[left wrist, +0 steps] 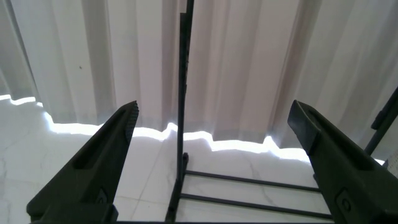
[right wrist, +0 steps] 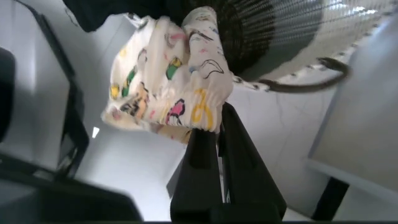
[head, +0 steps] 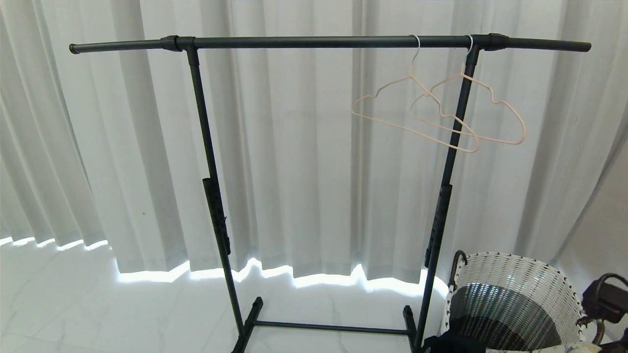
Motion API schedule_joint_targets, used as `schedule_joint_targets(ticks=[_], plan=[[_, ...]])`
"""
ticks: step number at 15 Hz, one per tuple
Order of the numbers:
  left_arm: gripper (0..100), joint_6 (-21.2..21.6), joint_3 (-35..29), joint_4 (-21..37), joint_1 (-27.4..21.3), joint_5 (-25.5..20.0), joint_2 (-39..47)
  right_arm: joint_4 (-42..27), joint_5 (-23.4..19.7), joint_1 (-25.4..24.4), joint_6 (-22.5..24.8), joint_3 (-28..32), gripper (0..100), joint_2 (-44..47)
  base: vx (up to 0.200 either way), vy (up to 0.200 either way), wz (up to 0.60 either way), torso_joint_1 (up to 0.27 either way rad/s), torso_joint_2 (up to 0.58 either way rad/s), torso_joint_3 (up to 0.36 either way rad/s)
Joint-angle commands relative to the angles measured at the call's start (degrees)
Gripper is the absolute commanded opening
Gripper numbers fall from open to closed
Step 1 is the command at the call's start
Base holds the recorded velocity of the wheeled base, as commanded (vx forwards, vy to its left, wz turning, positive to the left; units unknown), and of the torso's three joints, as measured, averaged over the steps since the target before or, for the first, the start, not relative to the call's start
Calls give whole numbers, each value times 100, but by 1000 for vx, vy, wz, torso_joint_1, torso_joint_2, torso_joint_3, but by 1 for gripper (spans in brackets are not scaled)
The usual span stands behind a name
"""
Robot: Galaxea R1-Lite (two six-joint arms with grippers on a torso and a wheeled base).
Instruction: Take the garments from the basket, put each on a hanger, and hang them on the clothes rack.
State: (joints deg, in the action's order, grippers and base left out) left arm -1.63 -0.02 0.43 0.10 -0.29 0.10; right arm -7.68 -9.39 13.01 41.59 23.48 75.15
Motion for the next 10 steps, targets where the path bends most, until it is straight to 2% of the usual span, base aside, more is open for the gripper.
schedule_joint_targets(ticks=[1, 2, 4, 6, 10], plan=[[100, -4, -6, 1, -1, 3, -1, -1948, -19, 35, -319, 1598, 0, -1539, 0, 0, 0, 0, 0, 0], [100, -12, -6, 1, -1, -6, -1, -2563, -19, 35, -407, 2038, 0, -1882, 0, 0, 0, 0, 0, 0], [100, -4, -6, 1, -1, -6, -1, -3082, -28, 18, -415, 2407, 0, -2312, 0, 0, 0, 0, 0, 0], [100, -4, -6, 1, -1, -6, -1, -3284, -19, -35, -407, 2530, 0, -2682, -200, 0, 0, 7, -2, 5], [100, 5, -6, 1, -1, -6, -1, -3363, -11, -44, -407, 2530, 0, -2805, -200, 0, 0, 4, 0, 8]])
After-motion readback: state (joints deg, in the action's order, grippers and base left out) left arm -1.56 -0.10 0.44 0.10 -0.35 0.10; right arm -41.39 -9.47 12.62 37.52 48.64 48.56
